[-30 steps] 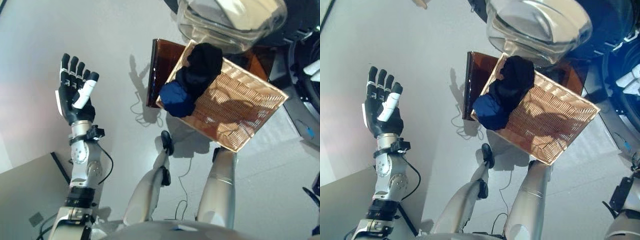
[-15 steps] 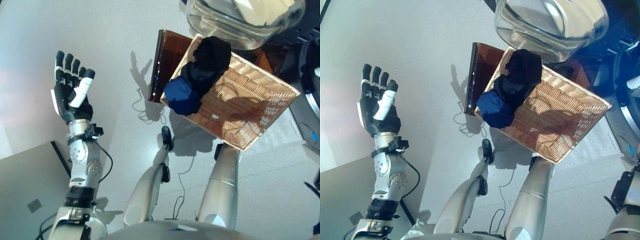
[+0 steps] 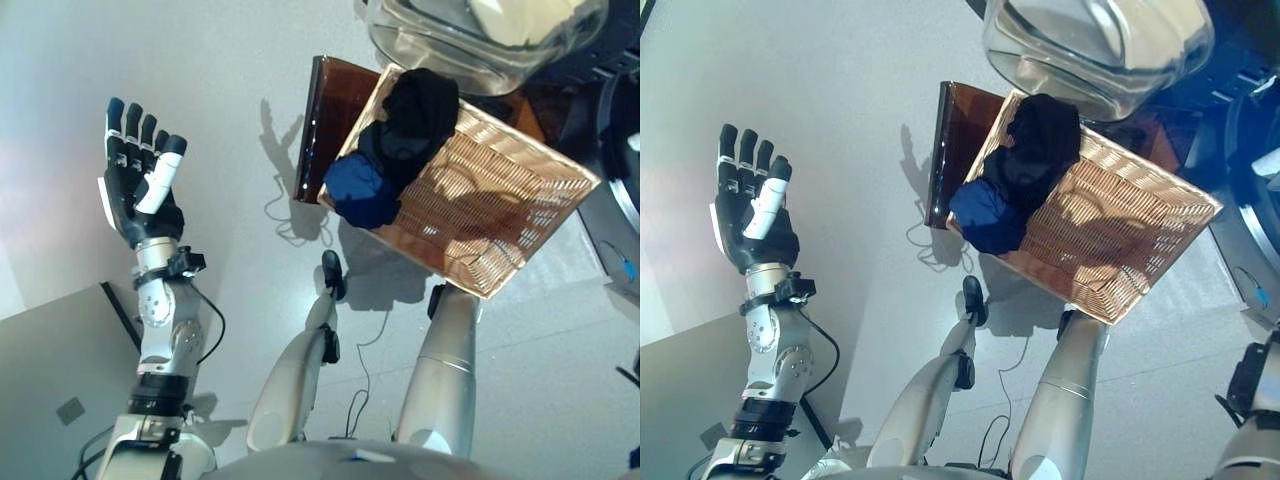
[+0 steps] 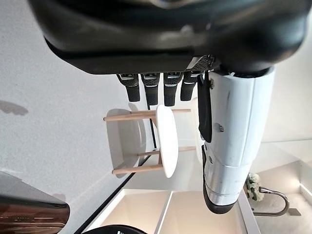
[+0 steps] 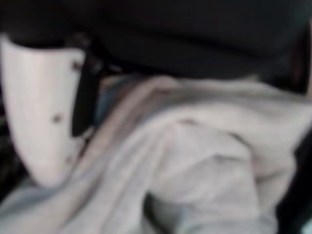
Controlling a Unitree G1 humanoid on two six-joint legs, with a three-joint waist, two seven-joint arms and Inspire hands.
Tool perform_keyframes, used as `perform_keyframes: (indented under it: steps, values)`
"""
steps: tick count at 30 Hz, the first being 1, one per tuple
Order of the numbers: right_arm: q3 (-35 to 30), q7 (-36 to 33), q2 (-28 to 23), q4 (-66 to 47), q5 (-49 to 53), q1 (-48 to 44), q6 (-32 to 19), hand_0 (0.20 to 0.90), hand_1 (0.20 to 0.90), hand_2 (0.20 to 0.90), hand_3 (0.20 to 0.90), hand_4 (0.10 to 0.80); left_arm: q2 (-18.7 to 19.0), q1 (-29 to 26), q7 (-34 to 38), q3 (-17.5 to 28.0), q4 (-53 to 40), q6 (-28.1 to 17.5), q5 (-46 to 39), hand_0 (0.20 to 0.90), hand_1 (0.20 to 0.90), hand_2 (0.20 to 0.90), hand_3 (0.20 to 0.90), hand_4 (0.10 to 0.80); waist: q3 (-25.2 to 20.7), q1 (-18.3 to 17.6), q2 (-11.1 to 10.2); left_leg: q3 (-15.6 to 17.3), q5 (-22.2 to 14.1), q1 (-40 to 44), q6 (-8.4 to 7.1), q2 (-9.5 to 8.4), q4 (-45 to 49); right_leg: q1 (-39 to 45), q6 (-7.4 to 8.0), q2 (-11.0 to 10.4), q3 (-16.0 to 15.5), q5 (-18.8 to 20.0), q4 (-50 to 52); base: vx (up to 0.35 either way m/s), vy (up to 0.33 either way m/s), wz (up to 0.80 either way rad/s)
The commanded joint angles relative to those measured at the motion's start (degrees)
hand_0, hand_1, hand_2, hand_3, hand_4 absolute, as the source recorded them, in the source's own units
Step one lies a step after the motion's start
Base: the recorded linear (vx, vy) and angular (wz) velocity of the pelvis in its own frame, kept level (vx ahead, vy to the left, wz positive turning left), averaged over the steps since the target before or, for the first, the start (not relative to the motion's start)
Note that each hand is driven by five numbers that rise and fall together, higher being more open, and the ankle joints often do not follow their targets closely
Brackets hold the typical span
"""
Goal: Pick up the clothes and place them into the washing machine
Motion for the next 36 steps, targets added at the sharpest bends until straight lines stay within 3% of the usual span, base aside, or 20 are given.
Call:
perform_keyframes:
  steps: [1,7,15,36]
  values:
    - [3.8,-1.6,1.2,-7.6,-7.3,4.1,-3.1,0.9,0.9,0.9,0.9,0.8,0.3,1.3,-0.3,8.3,-4.2,-6.9,1.2,0.9,0.9,0.9,0.9,0.8,-5.0,-0.3,-2.1,-0.9,-4.4,2.0,-8.41,3.61,-0.5,5.4,-0.01,2.7,-0.5,4.7,-7.9,0.012,-0.004,-0.07]
    - [3.8,2.3,5.7,-12.6,-6.9,9.3,-6.0,0.9,0.9,0.9,0.9,0.8,-0.3,1.1,-1.3,7.9,-3.6,-6.6,1.3,0.9,0.9,0.9,0.9,0.8,-5.2,-0.7,-3.2,-1.2,-4.5,3.5,-8.07,3.82,-0.5,7.7,0.3,2.4,-1.3,5.2,-9.3,0.001,-0.006,-0.03]
    - [4.5,3.7,7.6,-12.9,-6.7,10.8,-7.7,0.9,0.9,0.9,0.9,0.8,-0.2,1.7,-1.7,8.4,-3.2,-6.7,1.4,0.9,0.9,0.9,0.9,0.8,-5.5,-0.4,-3.6,-1.5,-4.6,4.6,-7.91,3.44,-0.5,9.9,0.43,1.9,-1.7,5.5,-10.5,0.003,-0.001,0.01]
    - [1.8,2.6,14.8,-17.1,-9.8,17.1,-8.1,0.9,0.9,0.9,0.9,0.8,-1.5,1.8,-0.5,10.4,-2.6,-6.9,3.2,0.9,0.9,0.9,0.9,0.8,-6.3,-0.9,-5.2,-1.5,-5.2,5.7,-7.61,4.02,-0.5,11.6,0.36,2.4,-2.4,5.4,-11.8,0.006,-0.002,-0.01]
